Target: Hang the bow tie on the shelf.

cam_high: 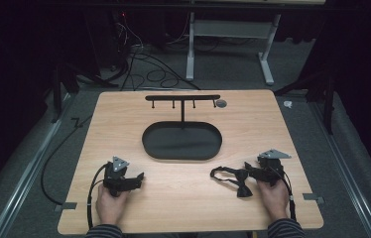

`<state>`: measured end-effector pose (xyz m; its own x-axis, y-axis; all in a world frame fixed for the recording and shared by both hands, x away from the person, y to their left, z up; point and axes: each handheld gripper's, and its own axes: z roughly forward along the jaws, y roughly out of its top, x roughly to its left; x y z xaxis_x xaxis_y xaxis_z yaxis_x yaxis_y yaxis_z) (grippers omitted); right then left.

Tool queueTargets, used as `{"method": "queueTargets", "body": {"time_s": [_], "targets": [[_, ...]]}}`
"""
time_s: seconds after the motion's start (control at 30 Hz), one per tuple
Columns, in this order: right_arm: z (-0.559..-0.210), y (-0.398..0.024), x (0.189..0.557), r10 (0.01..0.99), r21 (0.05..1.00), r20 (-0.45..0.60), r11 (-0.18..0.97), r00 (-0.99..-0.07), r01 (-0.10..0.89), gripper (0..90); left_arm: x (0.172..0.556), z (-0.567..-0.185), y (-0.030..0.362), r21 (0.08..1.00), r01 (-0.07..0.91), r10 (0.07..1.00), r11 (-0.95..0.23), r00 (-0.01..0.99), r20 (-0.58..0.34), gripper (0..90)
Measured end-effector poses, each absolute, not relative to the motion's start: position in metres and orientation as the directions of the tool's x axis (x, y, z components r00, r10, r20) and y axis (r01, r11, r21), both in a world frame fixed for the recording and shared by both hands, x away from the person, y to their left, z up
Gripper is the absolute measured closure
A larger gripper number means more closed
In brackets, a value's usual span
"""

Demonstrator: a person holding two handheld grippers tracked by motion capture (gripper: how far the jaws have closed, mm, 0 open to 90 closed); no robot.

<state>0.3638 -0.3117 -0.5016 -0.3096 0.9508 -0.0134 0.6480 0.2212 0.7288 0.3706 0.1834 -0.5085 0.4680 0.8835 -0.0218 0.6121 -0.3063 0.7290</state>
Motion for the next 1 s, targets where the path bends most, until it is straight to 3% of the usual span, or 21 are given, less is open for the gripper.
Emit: {"method": "queueTargets", "body": {"time_s": [0.8,1.0], "targets": [[-0.5016,-0.3123,0.3638,0.95,0.731,-0.009,0.219,-0.311,0.647,41.8,0.3707,-0.5084,0.1837,0.728,0.612,0.882,-0.308,0.47,-0.022,15.7],[-0.501,-0.3149,0.364,0.95,0.731,-0.009,0.218,-0.311,0.647,48.6,0.371,-0.5084,0.184,0.729,0.613,0.884,-0.305,0.467,-0.023,15.9]]}}
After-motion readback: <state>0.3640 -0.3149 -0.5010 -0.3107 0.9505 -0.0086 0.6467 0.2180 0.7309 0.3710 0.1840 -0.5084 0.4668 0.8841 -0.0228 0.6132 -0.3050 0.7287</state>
